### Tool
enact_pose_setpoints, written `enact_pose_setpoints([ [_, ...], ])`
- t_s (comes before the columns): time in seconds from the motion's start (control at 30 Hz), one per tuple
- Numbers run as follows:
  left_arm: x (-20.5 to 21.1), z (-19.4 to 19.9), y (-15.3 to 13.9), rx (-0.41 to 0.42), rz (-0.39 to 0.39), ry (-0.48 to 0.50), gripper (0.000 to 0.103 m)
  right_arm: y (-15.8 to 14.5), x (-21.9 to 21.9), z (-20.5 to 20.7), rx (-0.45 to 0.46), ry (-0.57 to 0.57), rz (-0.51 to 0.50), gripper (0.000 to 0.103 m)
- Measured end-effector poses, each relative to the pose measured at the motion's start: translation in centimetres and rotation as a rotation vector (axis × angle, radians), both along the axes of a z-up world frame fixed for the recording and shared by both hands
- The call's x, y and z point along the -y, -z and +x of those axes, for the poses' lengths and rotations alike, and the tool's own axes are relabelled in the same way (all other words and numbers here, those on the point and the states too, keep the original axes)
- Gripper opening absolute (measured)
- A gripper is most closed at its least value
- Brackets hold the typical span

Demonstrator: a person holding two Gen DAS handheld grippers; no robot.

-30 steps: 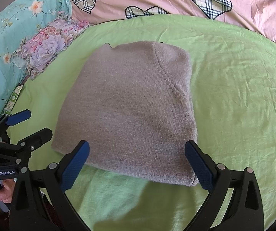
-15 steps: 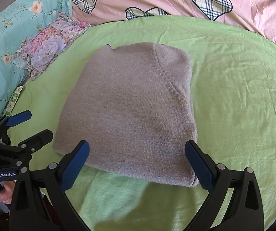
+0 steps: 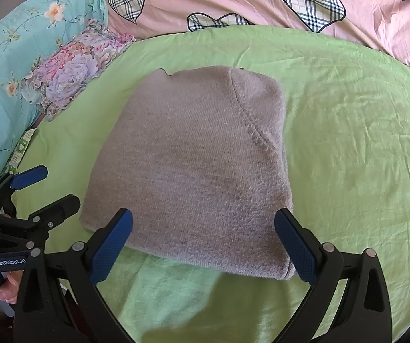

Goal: Fold small clothes

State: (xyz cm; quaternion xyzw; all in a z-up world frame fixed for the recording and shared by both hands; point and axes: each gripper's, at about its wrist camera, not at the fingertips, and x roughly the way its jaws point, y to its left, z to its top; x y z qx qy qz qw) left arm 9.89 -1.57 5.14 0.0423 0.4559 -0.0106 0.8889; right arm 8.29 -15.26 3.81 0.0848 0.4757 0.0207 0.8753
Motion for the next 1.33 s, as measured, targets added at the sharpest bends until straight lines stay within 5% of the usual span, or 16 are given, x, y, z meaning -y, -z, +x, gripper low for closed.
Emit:
enact_pose_setpoints([
  [1.33, -0.2, 1.9, -0.9, 0.031, 0.011, -0.01, 0.096, -0.9, 1.5, 1.3, 0.034, 0.028, 0.001, 0.099],
])
